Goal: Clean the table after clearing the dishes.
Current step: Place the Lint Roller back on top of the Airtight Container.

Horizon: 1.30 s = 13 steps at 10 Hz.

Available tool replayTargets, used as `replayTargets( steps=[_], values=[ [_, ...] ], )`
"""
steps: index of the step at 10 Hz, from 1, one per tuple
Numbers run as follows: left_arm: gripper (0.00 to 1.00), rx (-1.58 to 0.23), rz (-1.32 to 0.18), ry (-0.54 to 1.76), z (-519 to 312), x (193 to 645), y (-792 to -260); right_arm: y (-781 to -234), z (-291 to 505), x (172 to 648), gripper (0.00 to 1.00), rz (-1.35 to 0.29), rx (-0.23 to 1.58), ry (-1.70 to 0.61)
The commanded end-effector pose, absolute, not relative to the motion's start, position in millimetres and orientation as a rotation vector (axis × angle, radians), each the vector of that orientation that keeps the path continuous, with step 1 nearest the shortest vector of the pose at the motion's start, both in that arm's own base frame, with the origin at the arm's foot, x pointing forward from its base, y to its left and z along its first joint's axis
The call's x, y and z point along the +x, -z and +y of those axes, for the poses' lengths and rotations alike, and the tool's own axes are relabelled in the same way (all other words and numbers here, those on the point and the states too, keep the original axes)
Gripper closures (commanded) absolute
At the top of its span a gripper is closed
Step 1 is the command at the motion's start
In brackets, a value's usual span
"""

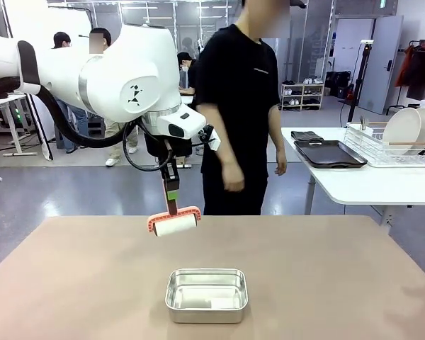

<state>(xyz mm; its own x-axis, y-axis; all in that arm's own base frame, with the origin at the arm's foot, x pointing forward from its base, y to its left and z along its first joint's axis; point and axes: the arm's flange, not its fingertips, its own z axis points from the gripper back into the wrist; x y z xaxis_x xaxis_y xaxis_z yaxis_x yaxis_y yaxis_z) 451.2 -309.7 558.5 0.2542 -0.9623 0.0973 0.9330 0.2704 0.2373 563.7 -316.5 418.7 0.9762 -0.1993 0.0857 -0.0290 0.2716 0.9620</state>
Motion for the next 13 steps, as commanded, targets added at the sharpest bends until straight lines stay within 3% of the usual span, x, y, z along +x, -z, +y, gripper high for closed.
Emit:
replayTargets(
  steps=[1, 9, 13],
  values=[
    [0.78, 0.102, -0.22, 1.376, -324, 441, -556, -421, -315, 563, 0.0, -0.206, 1.294, 0.115],
    [0.78, -0.022, -0.096, 1.662, -372, 402, -513, -421, -315, 563, 0.0, -0.206, 1.294, 0.115],
    [0.78, -0.067, -0.067, 1.708, -382, 407, -490, -421, -315, 563, 0.0, -0.206, 1.294, 0.115]
  ],
)
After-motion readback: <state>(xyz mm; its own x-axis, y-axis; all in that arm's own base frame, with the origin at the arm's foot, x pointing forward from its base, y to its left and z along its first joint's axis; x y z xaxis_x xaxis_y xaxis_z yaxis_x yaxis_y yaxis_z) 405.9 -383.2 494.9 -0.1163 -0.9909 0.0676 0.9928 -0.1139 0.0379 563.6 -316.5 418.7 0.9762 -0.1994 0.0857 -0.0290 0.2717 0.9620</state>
